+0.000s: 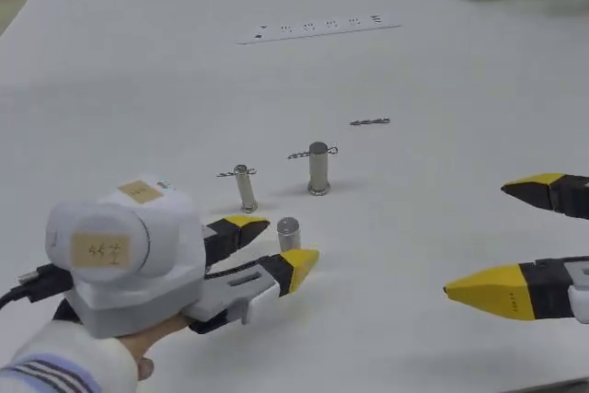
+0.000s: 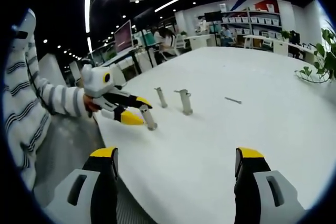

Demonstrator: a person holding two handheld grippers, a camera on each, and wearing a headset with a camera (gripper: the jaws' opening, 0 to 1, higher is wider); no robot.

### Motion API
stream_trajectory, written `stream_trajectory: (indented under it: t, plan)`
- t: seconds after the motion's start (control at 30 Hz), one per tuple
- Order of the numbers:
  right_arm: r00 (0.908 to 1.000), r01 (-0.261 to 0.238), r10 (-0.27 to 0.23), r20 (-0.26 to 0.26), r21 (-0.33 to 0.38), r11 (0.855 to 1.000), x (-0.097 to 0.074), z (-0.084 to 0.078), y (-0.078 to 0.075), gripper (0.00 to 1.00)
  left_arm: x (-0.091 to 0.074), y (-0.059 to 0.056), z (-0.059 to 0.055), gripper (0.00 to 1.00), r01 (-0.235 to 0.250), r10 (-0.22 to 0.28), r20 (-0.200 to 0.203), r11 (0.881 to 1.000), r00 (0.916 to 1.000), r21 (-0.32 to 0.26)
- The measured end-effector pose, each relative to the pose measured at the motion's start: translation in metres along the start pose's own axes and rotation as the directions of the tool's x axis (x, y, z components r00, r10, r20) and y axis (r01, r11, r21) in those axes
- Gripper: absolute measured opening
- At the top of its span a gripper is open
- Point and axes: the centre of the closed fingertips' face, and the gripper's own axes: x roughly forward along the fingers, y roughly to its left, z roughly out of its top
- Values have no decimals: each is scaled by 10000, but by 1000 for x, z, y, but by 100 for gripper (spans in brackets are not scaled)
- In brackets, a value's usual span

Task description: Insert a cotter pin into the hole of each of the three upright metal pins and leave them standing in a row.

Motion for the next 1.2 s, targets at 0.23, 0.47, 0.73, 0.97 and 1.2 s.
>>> stream_trajectory:
  t: [0.23, 0.47, 0.73, 0.97, 1.2]
  plan:
    - [9942, -507, 413, -988, -945, 9942, 6, 3, -10, 90, -33, 12, 8, 69, -430, 424, 126, 9979, 9990, 489]
    - [9732, -1133, 814, -2151, -1407, 9835, 21, 7, -23, 88, -56, 20, -3, 99, -787, 803, -469, 9963, 9957, 340]
    - [9235, -1925, 780, -3757, -2778, 9411, 41, 13, -42, 87, -74, 17, 17, 99, -701, 722, 226, 9943, 9971, -806]
    - [8868, -2693, 919, -4529, -3449, 8992, 62, 21, -52, 85, -88, 22, 29, 99, -1189, 1255, 636, 9880, 9901, -981]
    - [8628, -3199, 846, -4984, -4086, 8548, 84, 31, -76, 72, -92, 19, 13, 99, -1373, 1399, 123, 9826, 9901, -1250]
